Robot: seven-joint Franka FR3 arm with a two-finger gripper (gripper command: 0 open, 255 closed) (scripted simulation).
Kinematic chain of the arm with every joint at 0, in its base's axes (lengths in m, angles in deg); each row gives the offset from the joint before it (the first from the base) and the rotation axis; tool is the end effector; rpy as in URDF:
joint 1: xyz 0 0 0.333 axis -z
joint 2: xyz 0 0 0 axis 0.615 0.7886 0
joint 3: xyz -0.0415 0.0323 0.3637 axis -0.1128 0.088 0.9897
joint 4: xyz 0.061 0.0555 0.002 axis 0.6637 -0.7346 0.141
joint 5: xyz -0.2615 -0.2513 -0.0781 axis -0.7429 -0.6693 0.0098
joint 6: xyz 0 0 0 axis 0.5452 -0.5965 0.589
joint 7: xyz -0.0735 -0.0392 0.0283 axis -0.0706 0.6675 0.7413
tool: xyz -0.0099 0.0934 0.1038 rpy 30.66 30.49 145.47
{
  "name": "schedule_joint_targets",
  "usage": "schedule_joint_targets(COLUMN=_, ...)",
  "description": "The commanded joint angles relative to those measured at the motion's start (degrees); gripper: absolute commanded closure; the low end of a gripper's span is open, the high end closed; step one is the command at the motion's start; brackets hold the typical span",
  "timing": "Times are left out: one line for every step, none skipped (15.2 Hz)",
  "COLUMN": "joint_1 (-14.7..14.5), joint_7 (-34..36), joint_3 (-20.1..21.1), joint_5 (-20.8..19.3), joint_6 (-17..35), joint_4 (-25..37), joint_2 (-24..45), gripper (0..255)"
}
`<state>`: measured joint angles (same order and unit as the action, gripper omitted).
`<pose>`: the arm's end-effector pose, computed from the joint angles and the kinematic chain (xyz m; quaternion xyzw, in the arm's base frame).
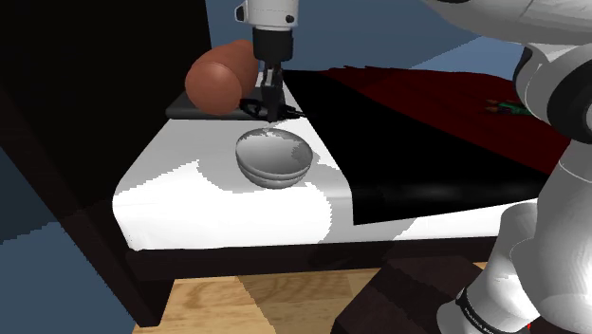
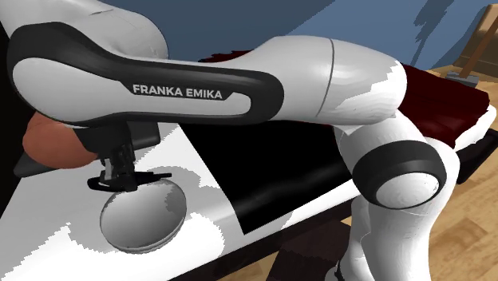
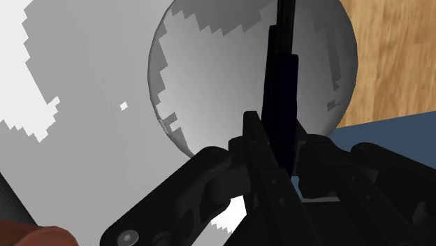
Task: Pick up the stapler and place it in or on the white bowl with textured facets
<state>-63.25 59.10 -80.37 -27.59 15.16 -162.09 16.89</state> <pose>0.5179 0.2436 0.6709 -0.9279 -0.3729 0.0032 0.0029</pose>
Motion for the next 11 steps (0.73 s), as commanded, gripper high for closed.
schedule_joint_targets(joint_1=-0.04, joint_7=0.09, joint_3=0.03, joint_5=-0.01, joint_6=1.50, joint_4=-1.54, joint_2=-0.09, gripper=255)
schedule_joint_targets(joint_1=-0.05, joint_7=0.08, joint_3=0.03, joint_5=-0.01, joint_6=2.43, joint_4=-2.84, joint_2=-0.45, gripper=255)
schedule_joint_targets(joint_1=-0.05, joint_7=0.08, joint_3=0.03, joint_5=-0.01, joint_6=3.35, joint_4=-4.09, joint_2=-0.79, gripper=255)
schedule_joint_targets(joint_1=-0.05, joint_7=0.07, joint_3=0.03, joint_5=-0.01, joint_6=4.25, joint_4=-5.31, joint_2=-1.11, gripper=255)
schedule_joint_targets(joint_1=-0.05, joint_7=0.07, joint_3=0.03, joint_5=-0.01, joint_6=5.15, joint_4=-6.50, joint_2=-1.41, gripper=255)
schedule_joint_targets(joint_1=-0.05, joint_7=0.06, joint_3=0.03, joint_5=-0.01, joint_6=6.03, joint_4=-7.65, joint_2=-1.68, gripper=255)
schedule_joint_targets(joint_1=-0.05, joint_7=0.06, joint_3=0.03, joint_5=-0.02, joint_6=6.89, joint_4=-8.77, joint_2=-1.93, gripper=255)
schedule_joint_targets(joint_1=-0.05, joint_7=0.06, joint_3=0.03, joint_5=-0.02, joint_6=7.75, joint_4=-9.87, joint_2=-2.16, gripper=255)
schedule_joint_targets(joint_1=-0.05, joint_7=0.05, joint_3=0.03, joint_5=-0.02, joint_6=8.60, joint_4=-10.93, joint_2=-2.38, gripper=255)
schedule_joint_targets(joint_1=-0.06, joint_7=0.05, joint_3=0.03, joint_5=-0.02, joint_6=9.89, joint_4=-12.51, joint_2=-2.67, gripper=255)
schedule_joint_targets(joint_1=-0.06, joint_7=0.05, joint_3=0.03, joint_5=-0.02, joint_6=9.89, joint_4=-12.53, joint_2=-2.69, gripper=255)
